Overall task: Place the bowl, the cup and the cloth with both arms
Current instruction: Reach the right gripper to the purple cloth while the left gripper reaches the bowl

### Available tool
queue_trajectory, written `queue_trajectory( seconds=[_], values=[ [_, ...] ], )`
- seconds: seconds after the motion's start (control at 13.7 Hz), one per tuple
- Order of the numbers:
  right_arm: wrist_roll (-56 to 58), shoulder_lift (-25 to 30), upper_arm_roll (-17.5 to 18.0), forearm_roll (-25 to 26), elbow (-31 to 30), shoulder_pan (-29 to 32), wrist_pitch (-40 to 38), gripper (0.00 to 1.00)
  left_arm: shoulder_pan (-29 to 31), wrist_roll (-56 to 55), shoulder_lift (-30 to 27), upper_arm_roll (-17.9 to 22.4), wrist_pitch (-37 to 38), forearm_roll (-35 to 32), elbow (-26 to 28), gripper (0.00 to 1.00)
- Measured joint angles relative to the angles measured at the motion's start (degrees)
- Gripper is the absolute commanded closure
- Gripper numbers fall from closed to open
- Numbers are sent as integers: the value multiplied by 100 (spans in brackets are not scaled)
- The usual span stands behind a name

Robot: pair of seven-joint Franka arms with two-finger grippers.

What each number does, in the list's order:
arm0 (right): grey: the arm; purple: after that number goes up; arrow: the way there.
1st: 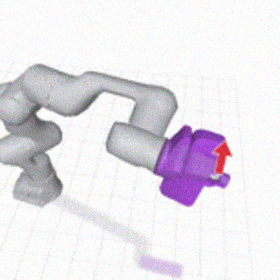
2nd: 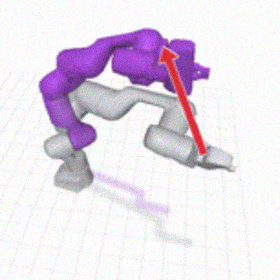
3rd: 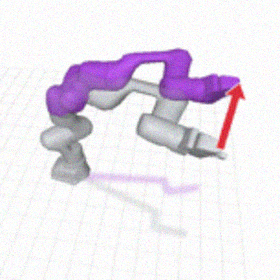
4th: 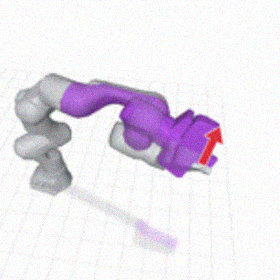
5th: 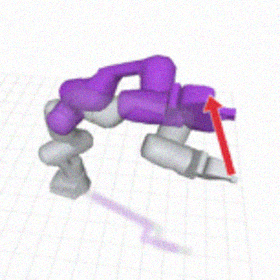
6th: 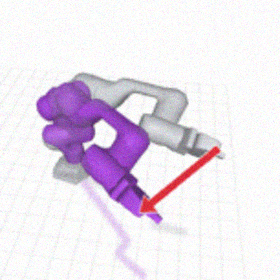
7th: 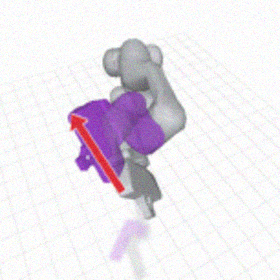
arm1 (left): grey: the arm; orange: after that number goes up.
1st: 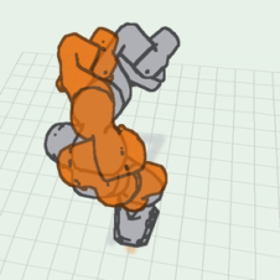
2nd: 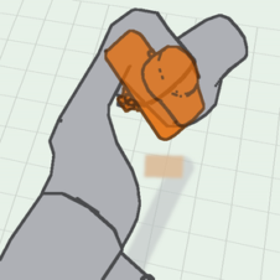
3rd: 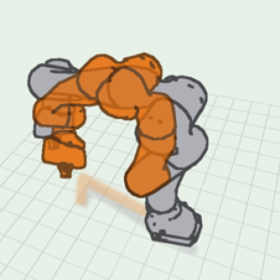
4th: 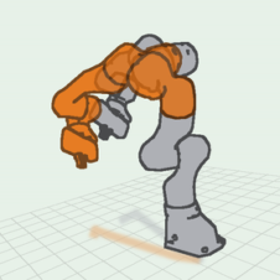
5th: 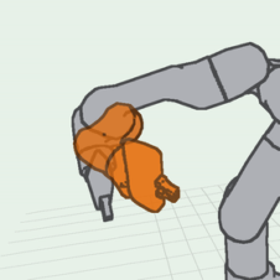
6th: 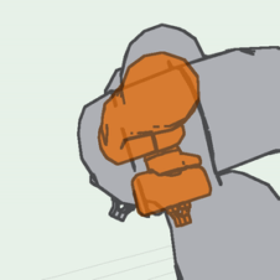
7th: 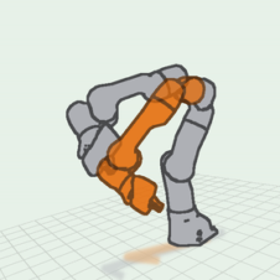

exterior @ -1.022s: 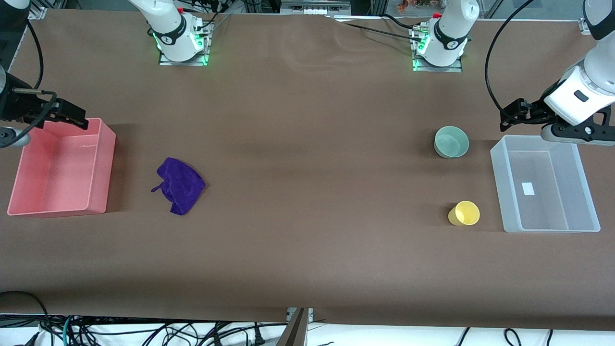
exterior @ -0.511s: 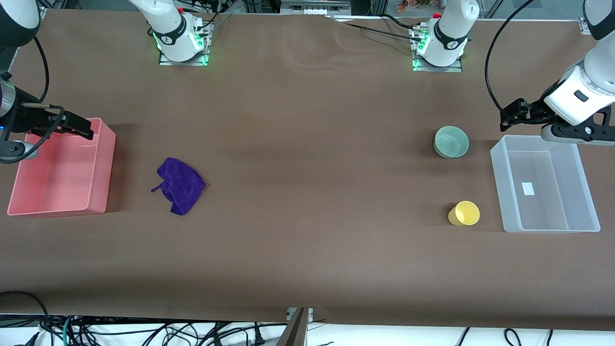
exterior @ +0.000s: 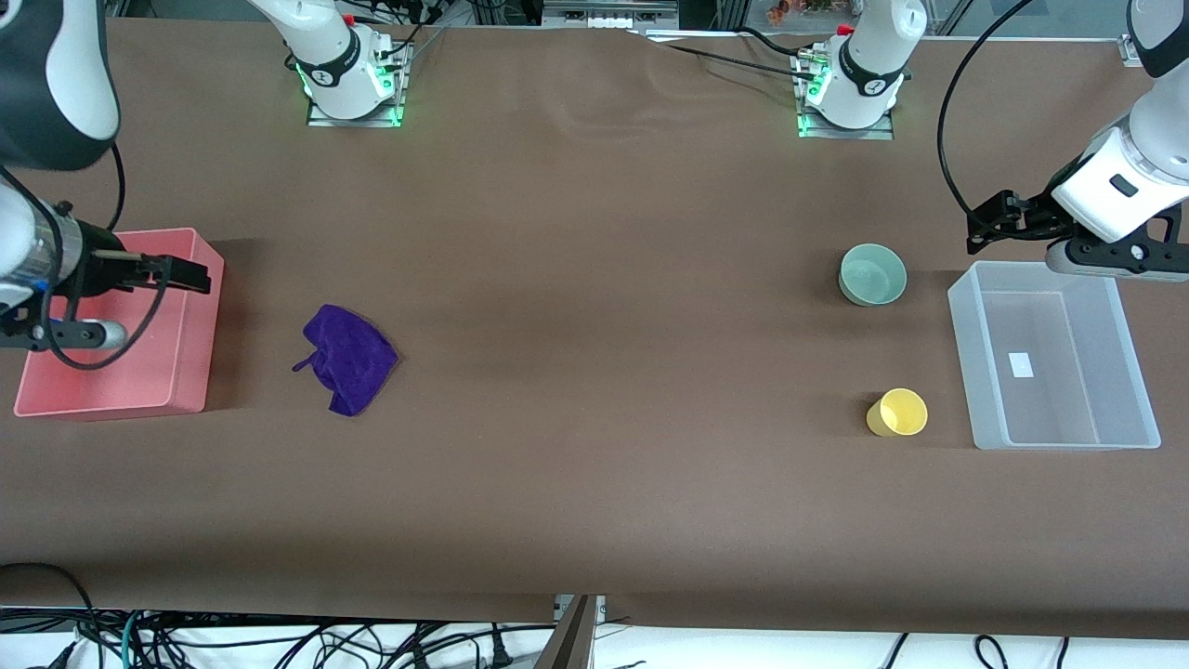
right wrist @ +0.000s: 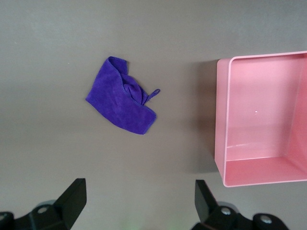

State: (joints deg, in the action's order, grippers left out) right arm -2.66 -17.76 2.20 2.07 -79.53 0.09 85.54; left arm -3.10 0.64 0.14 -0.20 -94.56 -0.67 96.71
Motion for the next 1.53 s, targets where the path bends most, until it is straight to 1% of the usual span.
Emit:
queue_trajectory(
  seconds=[0.51, 0.66, 0.8, 0.88, 0.95, 1.1, 1.24, 1.31, 1.53],
  values=[
    [1, -471, 7, -3, -2, -23, 210, 0, 29, 0, 2, 31, 9, 0, 3, 0],
    [4, -574, 17, -10, -5, -35, 299, 0, 184, 44, 46, 56, 24, 0, 34, 0],
    [4, -679, 46, -25, -124, -109, 641, 0, 321, 364, 150, 76, 42, 0, 186, 0],
    [3, -709, 78, -49, -304, -143, 927, 0, 347, 471, 209, 78, 38, 0, 359, 0],
    [-4, -721, 102, -85, -581, -169, 1305, 0, 354, 539, 259, 77, 3, 0, 611, 1],
    [-6, -715, 120, -135, -1300, -178, 2231, 0, 352, 758, 293, -4, -293, 0, 1323, 2],
    [-6, -712, 122, -142, -2015, -178, 3131, 0, 345, 1253, 300, -163, -835, 0, 2088, 2],
    [-6, -710, 123, -143, -2341, -177, 3556, 0, 343, 1621, 299, -203, -1275, 0, 2499, 2],
    [-7, -709, 123, -146, -3224, -176, 4787, 0, 393, 3032, 328, -200, -2984, 0, 3645, 2]
  ],
)
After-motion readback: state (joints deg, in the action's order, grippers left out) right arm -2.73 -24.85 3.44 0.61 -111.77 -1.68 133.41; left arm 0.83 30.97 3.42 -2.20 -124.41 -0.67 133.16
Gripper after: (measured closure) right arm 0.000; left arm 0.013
